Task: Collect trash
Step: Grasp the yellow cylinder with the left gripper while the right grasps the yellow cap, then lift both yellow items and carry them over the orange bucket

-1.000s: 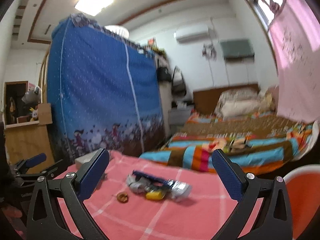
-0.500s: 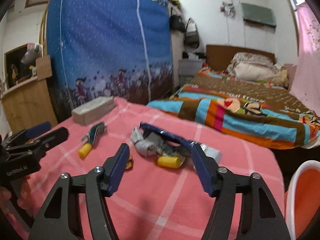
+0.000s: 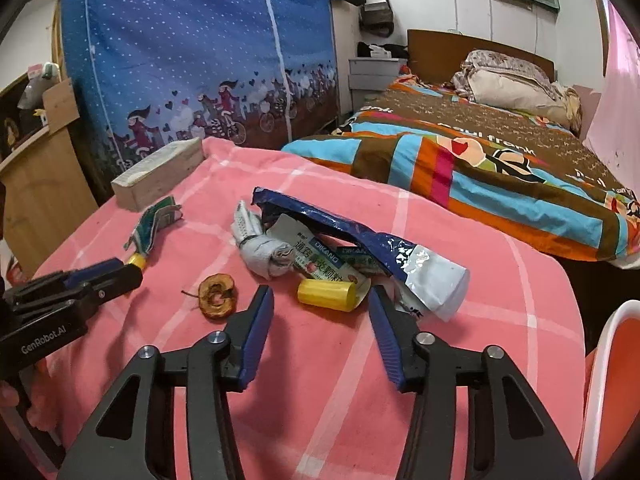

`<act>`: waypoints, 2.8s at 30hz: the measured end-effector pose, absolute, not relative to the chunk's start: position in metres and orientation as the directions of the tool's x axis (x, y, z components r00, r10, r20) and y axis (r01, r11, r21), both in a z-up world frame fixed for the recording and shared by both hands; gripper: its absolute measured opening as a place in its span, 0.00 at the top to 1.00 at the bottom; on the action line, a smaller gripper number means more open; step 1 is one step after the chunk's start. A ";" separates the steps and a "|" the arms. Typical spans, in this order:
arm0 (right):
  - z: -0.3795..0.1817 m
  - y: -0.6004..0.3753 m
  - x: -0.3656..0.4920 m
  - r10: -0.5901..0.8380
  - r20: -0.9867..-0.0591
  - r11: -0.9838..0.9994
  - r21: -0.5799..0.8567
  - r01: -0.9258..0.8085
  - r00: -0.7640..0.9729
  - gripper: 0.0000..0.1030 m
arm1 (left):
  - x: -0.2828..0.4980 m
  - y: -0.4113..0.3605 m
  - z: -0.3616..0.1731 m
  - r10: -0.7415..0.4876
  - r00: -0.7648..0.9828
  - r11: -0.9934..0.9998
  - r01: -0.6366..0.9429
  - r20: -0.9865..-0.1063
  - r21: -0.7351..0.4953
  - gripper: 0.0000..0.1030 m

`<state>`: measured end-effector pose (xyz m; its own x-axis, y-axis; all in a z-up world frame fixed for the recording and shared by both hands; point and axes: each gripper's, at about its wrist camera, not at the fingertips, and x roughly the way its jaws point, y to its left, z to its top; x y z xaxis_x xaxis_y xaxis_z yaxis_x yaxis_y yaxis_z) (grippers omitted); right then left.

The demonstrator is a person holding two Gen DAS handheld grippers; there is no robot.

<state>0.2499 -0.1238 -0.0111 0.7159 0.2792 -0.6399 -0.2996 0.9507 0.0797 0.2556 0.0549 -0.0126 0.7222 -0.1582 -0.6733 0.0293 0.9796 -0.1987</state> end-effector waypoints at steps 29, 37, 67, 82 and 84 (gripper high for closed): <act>0.010 -0.131 0.185 0.385 -0.398 0.915 0.047 -0.401 0.832 0.72 | 0.198 0.031 0.023 -0.209 0.894 0.977 0.178 -0.396 -0.115 0.82; 0.021 -0.143 0.153 0.402 -0.222 0.913 0.026 -0.407 0.888 0.72 | 0.168 0.018 0.036 -0.198 0.952 0.980 0.200 -0.235 -0.013 0.82; 0.062 -0.270 0.089 0.169 0.029 0.981 0.096 -0.171 0.985 0.71 | 0.131 -0.120 0.080 -0.424 0.903 0.881 0.429 -0.066 0.202 0.82; 0.042 -0.352 0.068 -0.009 -0.076 0.982 0.190 0.024 0.997 0.71 | 0.132 -0.212 0.071 -0.617 0.754 0.750 0.650 -0.225 0.122 0.82; 0.039 -0.361 0.069 -0.022 -0.109 0.979 0.201 0.044 0.994 0.71 | 0.133 -0.221 0.066 -0.630 0.732 0.735 0.670 -0.259 0.103 0.82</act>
<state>0.0689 -0.3613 0.0391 0.9938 -0.0219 -0.1090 0.0436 0.9787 0.2006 0.1327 -0.2208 0.0659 0.7317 -0.6305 -0.2591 0.6700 0.7352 0.1031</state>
